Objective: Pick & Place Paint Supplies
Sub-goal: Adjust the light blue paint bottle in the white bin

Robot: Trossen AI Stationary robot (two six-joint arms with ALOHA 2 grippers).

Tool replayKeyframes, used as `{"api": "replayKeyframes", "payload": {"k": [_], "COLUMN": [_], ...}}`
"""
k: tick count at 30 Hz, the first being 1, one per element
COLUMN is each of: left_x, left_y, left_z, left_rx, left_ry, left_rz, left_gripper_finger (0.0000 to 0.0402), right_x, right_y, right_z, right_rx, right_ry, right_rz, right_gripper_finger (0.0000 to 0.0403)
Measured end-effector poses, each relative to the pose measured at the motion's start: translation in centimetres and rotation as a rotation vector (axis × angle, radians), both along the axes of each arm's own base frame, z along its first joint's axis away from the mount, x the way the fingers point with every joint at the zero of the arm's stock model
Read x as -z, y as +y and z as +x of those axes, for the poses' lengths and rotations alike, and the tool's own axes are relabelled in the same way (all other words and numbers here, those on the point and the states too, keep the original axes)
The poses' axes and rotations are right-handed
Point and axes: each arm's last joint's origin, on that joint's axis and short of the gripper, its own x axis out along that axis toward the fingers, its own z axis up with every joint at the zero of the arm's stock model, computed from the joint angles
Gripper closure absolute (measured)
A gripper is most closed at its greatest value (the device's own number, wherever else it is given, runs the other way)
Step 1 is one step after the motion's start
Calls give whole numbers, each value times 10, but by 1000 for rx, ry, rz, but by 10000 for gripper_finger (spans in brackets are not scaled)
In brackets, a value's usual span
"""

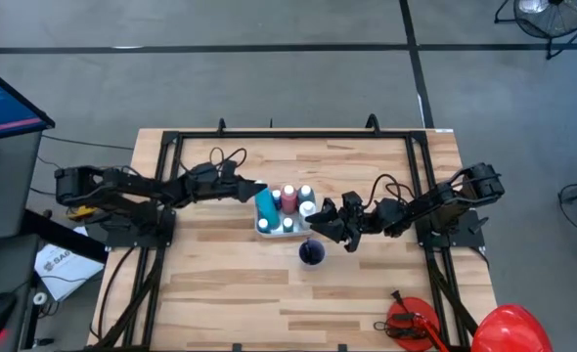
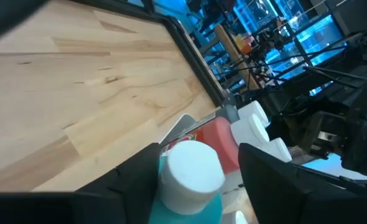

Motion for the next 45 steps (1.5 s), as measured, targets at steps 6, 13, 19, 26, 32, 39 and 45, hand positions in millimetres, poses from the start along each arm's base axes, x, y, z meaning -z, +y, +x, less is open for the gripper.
{"api": "replayKeyframes", "payload": {"k": [6, 13, 19, 26, 32, 39, 45], "left_x": [0, 1, -1, -18, -27, -26, -43], "left_y": [-4, -15, -24, -28, -27, -32, -40], "left_z": [1, 3, 7, 17, 23, 27, 39], "left_rx": [23, 96, 135, 152, 155, 166, 171], "left_ry": [4, 7, 1, -47, -55, 40, 125], "left_rz": [14, 9, 13, 81, 135, 172, 291], "left_gripper_finger": [249, 282, 262, 290, 287, 291, 292], "right_x": [0, 0, 0, 0, 0, 0, 0], "right_y": [0, 0, 0, 0, 0, 0, 0], "right_z": [0, 0, 0, 0, 0, 0, 0], "right_rx": [0, 0, -1, -3, -3, -3, -3], "right_ry": [0, 0, 0, 0, 0, 0, 0], "right_rz": [0, 0, 0, -1, -1, -1, -1], "right_gripper_finger": [242, 244, 245, 245, 244, 246, 248]}}
